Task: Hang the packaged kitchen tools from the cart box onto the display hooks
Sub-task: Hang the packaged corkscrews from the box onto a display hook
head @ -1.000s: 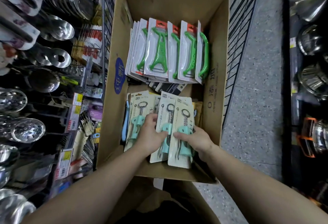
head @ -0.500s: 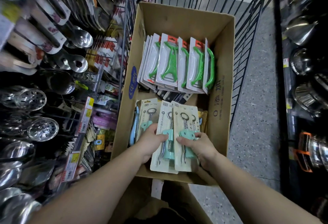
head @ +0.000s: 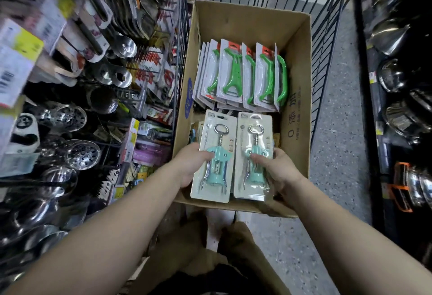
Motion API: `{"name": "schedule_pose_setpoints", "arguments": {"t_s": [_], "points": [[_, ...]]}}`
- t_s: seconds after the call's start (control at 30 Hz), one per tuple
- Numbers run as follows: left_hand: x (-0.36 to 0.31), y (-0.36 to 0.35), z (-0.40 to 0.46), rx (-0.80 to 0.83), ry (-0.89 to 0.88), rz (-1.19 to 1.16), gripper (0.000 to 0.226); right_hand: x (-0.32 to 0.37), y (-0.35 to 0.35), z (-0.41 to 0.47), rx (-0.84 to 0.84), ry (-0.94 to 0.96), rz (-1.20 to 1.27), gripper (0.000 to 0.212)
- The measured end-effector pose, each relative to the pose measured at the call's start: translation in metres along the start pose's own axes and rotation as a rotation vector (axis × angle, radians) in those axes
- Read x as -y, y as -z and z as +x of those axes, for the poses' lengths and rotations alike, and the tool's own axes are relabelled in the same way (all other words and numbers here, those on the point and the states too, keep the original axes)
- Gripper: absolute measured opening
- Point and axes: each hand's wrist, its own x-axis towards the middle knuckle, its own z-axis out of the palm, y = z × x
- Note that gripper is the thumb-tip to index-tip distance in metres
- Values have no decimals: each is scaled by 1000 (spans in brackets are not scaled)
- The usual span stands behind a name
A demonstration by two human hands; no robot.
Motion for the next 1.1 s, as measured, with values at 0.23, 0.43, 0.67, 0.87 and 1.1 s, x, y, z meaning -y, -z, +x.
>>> {"name": "schedule_pose_setpoints", "arguments": {"t_s": [0.23,0.43,0.67,0.87,1.1], "points": [[4,-8,-34,-116,-97,-78,13,12,6,-35,51,131,34,46],[46,-40,-80,-144,-155,-278,24,-2,32,-83,189,239,9,41],[112,-56,-162,-332,-341,-439,32,-13,37,-146,349,383,-187,48],[189,-38,-249,-539,-425,-591,23,-39,-15,-200,525,513,-409,48],[310,-19,-347,-773,-437,-729,21,-121,-86,-276,738,487,-476,31]]}}
